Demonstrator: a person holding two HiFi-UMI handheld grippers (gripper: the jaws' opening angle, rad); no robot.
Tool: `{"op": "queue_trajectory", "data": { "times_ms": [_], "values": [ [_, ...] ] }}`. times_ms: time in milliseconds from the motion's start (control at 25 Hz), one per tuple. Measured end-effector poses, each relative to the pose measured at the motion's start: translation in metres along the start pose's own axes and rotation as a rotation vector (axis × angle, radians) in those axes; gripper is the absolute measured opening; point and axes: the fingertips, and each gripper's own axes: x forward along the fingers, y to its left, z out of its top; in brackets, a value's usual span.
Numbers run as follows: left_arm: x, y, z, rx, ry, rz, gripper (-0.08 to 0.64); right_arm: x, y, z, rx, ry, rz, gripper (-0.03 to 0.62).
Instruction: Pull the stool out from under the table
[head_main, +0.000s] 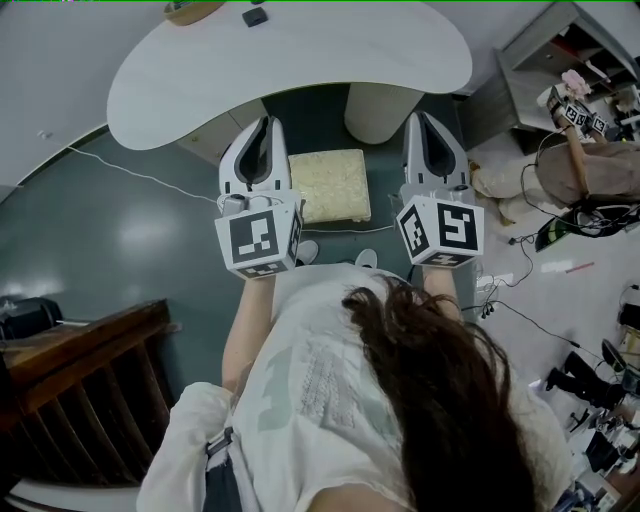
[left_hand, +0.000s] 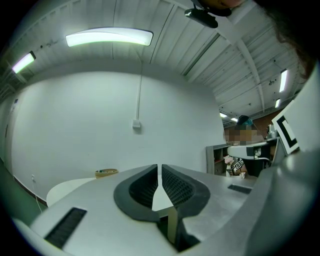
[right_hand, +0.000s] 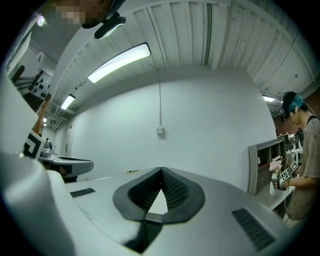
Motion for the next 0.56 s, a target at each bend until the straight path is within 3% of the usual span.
{"op": "queue_trajectory", "data": {
  "times_ms": [560],
  "values": [
    [-0.0046,0.0024,-0.0007,-0.004,-0.005,0.004,0.048,-0.0048,0.0033,-0.0002,0.028,-0.012,0.018,0.029]
  ]
}}
